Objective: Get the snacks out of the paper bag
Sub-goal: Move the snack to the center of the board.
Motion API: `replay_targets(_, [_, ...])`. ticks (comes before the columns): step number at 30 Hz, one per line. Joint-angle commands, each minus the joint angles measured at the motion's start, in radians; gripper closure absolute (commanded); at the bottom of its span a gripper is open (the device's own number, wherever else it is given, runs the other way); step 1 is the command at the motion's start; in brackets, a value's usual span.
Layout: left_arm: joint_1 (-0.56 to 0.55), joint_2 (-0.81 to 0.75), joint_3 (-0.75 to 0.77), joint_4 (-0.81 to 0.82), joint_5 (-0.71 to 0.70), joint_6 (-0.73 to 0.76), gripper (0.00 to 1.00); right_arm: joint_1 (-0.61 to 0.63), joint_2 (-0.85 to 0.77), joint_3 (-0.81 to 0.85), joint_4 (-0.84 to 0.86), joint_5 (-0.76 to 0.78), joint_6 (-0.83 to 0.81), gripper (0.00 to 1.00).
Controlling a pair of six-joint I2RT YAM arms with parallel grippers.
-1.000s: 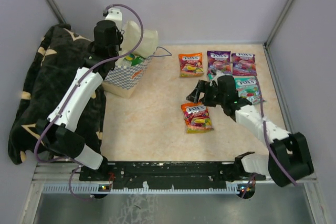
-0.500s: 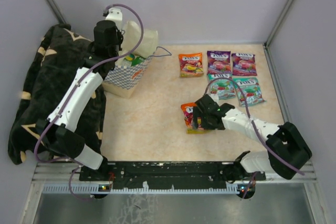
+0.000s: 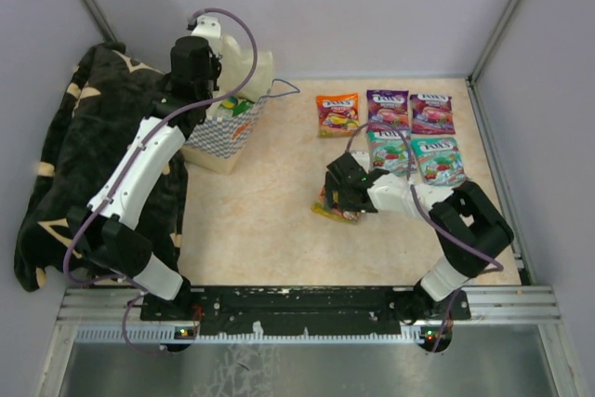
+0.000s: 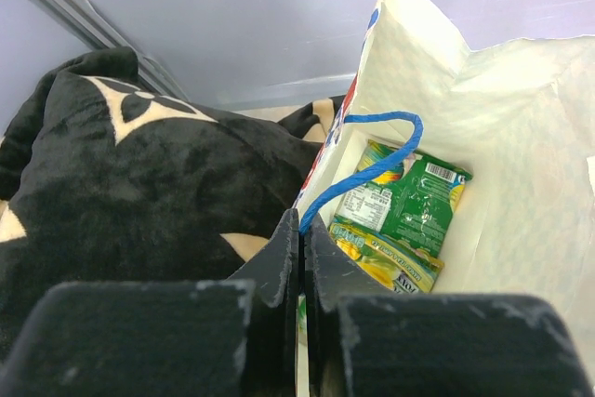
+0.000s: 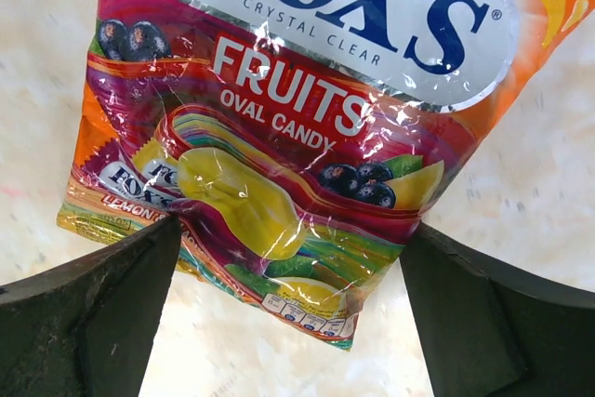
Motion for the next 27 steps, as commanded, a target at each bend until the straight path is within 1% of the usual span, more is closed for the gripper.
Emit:
replay_targets(1, [0.003, -0.01, 0.037, 0.007, -0.006, 0.007, 1.0, -0.02, 0.17, 0.041, 0.095, -0.004, -0.021, 0.01])
replay_targets(6, [0.003, -0.018, 0.037, 0.008, 0.0, 0.006, 1.0, -0.059, 0.258, 0.139, 0.101, 0.002, -0.058, 0.01])
replay_targets(14, [0.004, -0.021, 0.038, 0.004, 0.002, 0.008, 1.0, -0.144, 0.326, 0.233, 0.101, 0.016, -0.1, 0.01])
replay_targets(22, [0.003, -0.001, 0.034, 0.005, 0.011, 0.003, 1.0, -0.157, 0.341, 0.319, 0.047, 0.074, -0.17, 0.01])
replay_targets(27, [0.003, -0.004, 0.032, 0.007, 0.005, 0.009, 1.0, -0.163, 0.362, 0.37, 0.036, 0.031, -0.262, 0.01])
